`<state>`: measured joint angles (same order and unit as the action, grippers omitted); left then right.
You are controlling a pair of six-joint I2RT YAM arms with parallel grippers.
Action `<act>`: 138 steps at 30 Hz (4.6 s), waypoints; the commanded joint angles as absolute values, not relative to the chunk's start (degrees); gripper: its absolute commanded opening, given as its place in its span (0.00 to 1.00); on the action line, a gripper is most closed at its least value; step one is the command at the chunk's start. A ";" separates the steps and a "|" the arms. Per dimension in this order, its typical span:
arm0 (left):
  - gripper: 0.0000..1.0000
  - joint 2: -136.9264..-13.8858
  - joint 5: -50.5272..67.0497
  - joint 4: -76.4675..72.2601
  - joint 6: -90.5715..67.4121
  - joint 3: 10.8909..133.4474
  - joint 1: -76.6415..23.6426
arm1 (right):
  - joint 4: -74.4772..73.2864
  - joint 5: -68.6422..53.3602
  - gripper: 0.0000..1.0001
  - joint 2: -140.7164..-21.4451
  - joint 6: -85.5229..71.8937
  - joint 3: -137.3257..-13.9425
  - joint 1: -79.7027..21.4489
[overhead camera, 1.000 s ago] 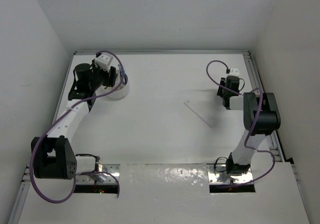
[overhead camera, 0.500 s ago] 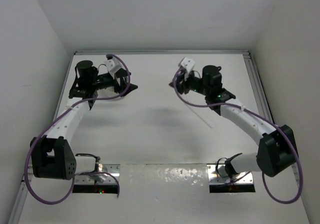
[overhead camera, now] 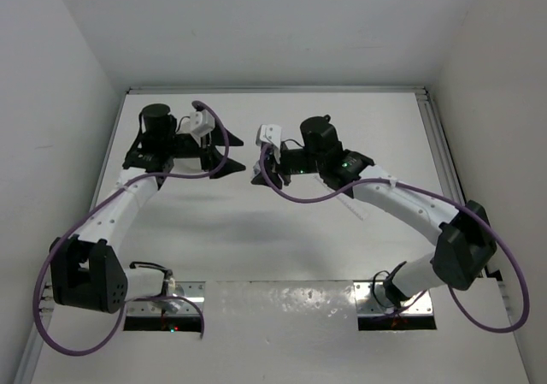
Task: Sort the stationery into containers
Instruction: Place the stationery in the storage box.
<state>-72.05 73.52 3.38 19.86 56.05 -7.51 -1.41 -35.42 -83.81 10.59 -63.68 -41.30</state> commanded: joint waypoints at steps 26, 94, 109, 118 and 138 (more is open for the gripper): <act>0.48 -71.72 72.25 -1.24 18.54 56.87 -15.91 | -0.53 -36.91 0.00 -86.40 10.81 -68.38 -42.63; 0.00 -69.52 48.63 -10.80 8.18 55.55 -7.39 | 9.65 -18.20 0.99 -75.34 5.80 -55.64 -38.85; 0.00 -77.95 32.69 -25.92 10.81 54.93 5.18 | 12.04 -14.41 0.99 -75.93 3.43 -54.75 -34.37; 0.00 -85.51 31.98 -39.19 7.74 52.12 6.86 | 7.49 -14.68 0.99 -80.77 2.72 -60.73 -32.44; 0.18 -88.77 25.31 -43.15 9.05 43.95 6.50 | 3.96 -14.50 0.99 -81.30 3.08 -62.49 -30.41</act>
<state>-88.62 27.53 -37.93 8.21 44.23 6.83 3.90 -14.96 -82.54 2.98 -60.16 -30.35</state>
